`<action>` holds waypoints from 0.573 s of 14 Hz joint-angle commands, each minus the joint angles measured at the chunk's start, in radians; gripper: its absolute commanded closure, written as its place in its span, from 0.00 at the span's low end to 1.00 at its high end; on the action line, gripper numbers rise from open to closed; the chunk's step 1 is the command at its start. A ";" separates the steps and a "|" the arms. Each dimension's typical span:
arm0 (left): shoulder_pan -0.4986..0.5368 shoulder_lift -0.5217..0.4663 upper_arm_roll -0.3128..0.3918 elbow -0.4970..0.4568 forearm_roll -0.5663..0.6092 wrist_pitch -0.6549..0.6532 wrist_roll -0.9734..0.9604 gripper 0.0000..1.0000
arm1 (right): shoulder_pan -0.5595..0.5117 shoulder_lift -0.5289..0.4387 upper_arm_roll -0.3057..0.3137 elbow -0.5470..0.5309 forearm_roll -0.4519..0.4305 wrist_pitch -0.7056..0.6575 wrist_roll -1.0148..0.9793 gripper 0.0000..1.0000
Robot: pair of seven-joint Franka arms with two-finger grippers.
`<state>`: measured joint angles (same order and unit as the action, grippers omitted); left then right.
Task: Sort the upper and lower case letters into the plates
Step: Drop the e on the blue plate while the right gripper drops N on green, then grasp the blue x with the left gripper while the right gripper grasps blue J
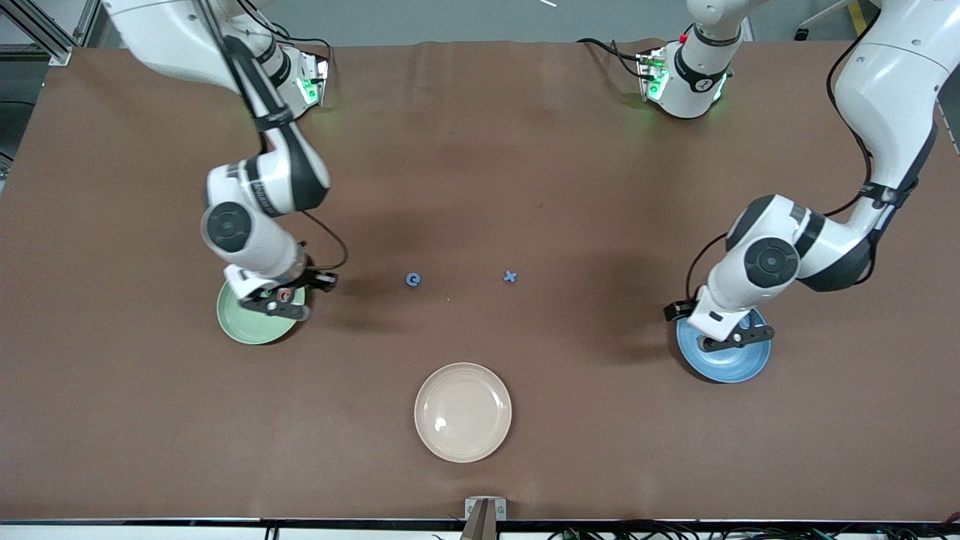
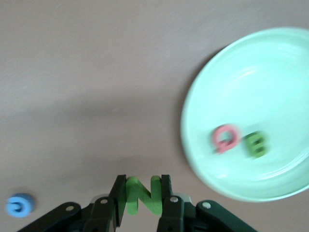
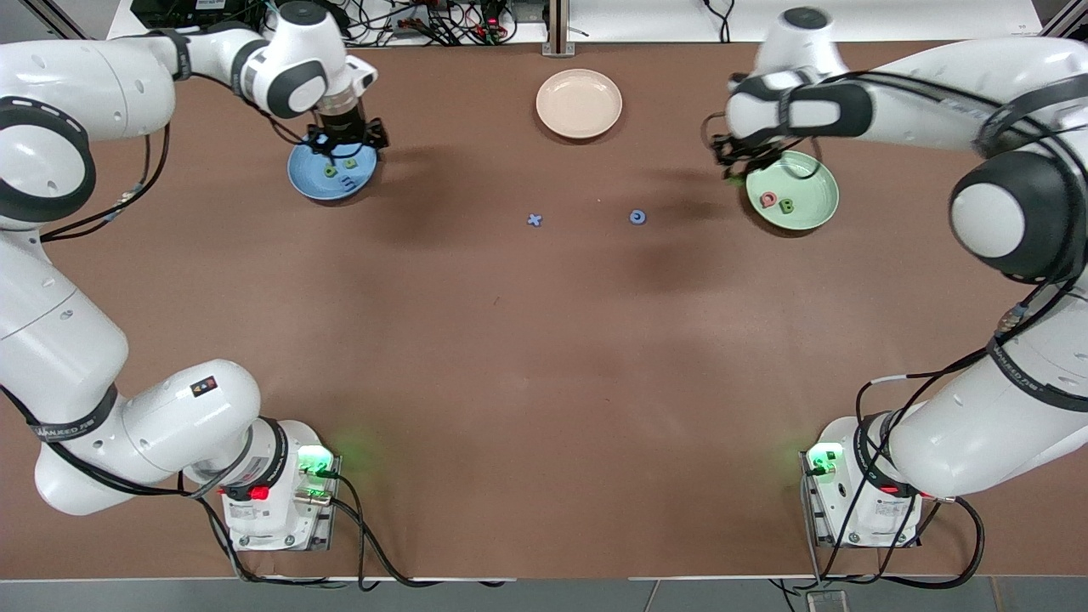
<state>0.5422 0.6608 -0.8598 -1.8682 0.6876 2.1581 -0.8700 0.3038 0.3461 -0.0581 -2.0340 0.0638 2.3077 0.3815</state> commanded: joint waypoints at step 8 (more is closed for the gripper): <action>-0.425 0.097 0.033 0.096 0.001 0.110 -0.599 0.13 | -0.259 0.048 0.018 -0.029 -0.010 0.067 -0.334 0.98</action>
<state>0.1787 0.7165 -0.8705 -1.8152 0.6874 2.2274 -1.4107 0.0597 0.3726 -0.0600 -2.0482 0.0618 2.3386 0.0535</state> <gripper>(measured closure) 0.097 0.674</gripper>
